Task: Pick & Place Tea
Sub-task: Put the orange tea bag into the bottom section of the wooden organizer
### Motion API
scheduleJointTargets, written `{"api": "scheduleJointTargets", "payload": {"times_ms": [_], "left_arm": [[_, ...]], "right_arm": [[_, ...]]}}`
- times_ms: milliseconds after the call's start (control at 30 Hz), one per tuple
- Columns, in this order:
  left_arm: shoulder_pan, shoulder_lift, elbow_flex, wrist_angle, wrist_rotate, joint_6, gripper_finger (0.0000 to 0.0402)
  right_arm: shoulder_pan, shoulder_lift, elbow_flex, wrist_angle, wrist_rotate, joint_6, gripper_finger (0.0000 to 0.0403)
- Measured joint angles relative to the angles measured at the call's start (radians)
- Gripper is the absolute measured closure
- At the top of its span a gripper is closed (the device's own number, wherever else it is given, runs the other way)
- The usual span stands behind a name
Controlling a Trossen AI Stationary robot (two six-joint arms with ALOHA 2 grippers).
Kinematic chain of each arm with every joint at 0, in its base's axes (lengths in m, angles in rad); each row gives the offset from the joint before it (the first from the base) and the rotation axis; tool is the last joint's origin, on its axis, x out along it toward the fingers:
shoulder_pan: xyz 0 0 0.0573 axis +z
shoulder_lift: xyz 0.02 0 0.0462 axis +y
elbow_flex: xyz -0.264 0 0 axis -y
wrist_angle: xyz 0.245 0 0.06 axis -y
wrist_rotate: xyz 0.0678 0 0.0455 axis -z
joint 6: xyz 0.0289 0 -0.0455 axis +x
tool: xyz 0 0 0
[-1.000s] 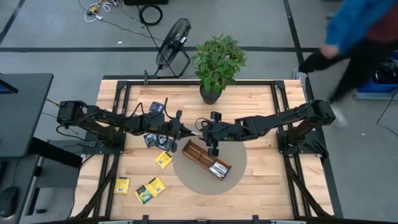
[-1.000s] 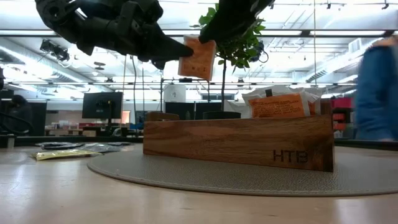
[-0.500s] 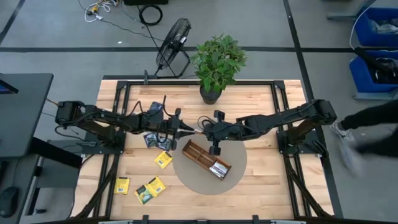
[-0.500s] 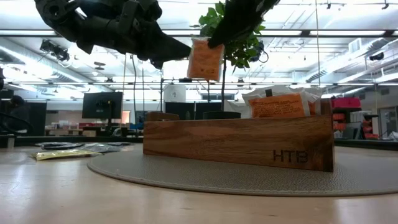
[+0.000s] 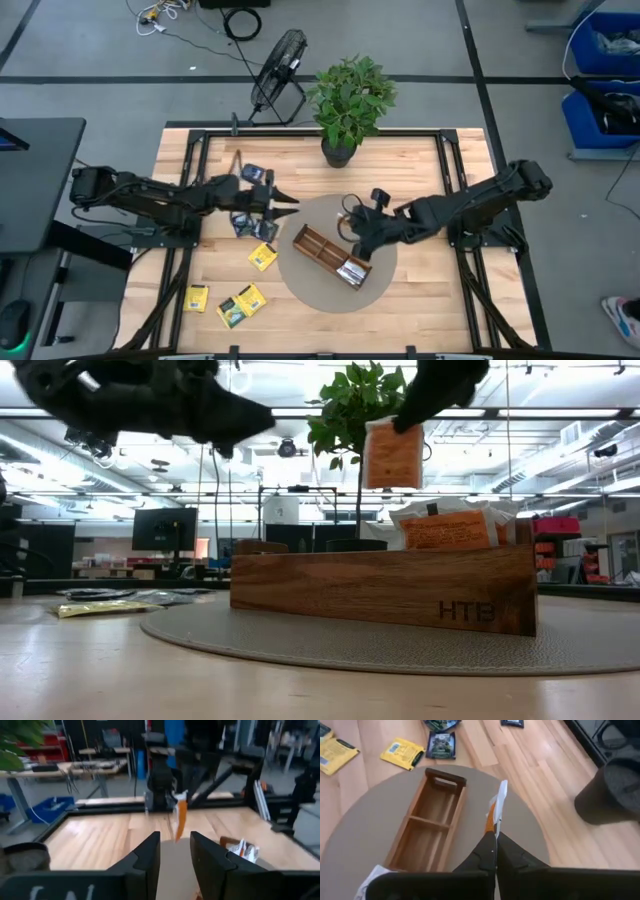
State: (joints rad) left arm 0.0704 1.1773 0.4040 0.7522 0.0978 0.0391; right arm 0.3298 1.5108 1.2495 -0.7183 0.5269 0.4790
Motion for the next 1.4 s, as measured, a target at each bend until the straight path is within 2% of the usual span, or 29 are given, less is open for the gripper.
{"api": "scheduleJointTargets", "payload": {"times_ms": [200,400,567,1067,1400], "left_arm": [[-0.002,-0.116,-0.095,0.005,0.001,-0.04,0.0289],[-0.002,-0.213,-0.157,0.006,0.0,-0.082,0.0289],[0.0,-0.259,-0.185,0.0,-0.007,-0.081,0.0289],[0.0,-0.276,-0.183,-0.009,-0.016,-0.077,0.0289],[0.0,-0.276,-0.183,-0.013,-0.016,-0.081,0.0289]], "right_arm": [[0.085,-0.004,0.0,-0.014,0.02,0.113,0.0403],[0.174,-0.004,0.0,-0.143,0.08,0.338,0.0403],[0.218,-0.001,-0.021,-0.101,0.077,0.436,0.0403],[0.279,0.138,-0.029,-0.098,0.036,0.638,0.0403],[0.275,0.204,-0.029,-0.067,0.085,0.611,0.0403]]}}
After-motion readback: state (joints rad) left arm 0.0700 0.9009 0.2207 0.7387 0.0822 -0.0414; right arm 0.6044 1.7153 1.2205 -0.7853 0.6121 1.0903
